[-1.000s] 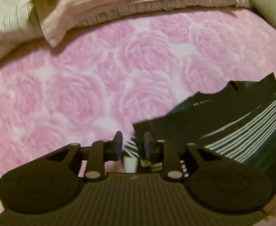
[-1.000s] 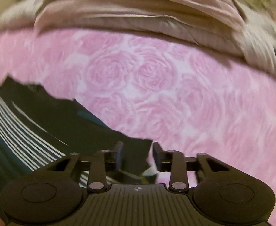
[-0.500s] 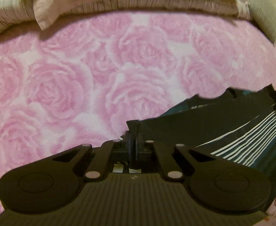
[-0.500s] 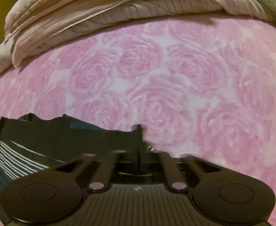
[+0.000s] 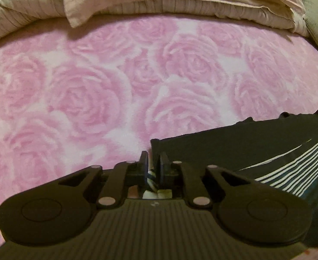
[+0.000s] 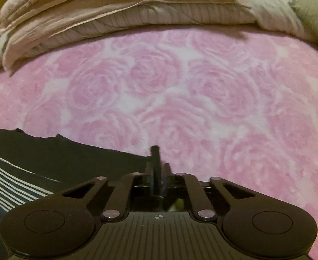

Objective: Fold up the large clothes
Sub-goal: 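Lay the folded hem down and open both grippers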

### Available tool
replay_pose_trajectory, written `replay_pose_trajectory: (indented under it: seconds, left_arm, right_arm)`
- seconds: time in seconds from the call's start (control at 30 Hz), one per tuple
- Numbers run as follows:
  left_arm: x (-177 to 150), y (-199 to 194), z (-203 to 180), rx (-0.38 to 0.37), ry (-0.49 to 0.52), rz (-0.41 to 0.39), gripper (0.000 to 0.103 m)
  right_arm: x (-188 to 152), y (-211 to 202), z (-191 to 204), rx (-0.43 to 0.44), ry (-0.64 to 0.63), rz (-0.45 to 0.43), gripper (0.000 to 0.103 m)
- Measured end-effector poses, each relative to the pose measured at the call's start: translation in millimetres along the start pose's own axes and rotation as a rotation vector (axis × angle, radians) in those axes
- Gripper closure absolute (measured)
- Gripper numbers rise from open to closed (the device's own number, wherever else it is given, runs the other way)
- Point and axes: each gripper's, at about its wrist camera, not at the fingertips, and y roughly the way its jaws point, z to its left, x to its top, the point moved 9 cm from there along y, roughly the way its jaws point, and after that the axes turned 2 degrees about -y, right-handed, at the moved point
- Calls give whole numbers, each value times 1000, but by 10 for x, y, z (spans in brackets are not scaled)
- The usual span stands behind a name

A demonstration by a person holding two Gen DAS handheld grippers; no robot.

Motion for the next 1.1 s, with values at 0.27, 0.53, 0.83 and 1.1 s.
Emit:
replay_pose_trajectory:
  seconds: [0.27, 0.53, 0.83, 1.1]
  left_arm:
    - [-475, -627, -392, 15, 126, -2, 92]
    - [-1609, -593, -689, -42, 168, 110, 91]
    - [-2092, -867, -647, -32, 197, 130, 91]
    - [-2143, -1088, -616, 20, 169, 99, 91]
  right_arm:
    - [-483, -732, 413, 91, 56, -50, 72]
    - [-1561, -867, 678, 145, 125, 50, 71]
    - [-1993, -1269, 642, 93, 157, 45, 71]
    - [-2074, -1303, 650, 101, 98, 70, 70]
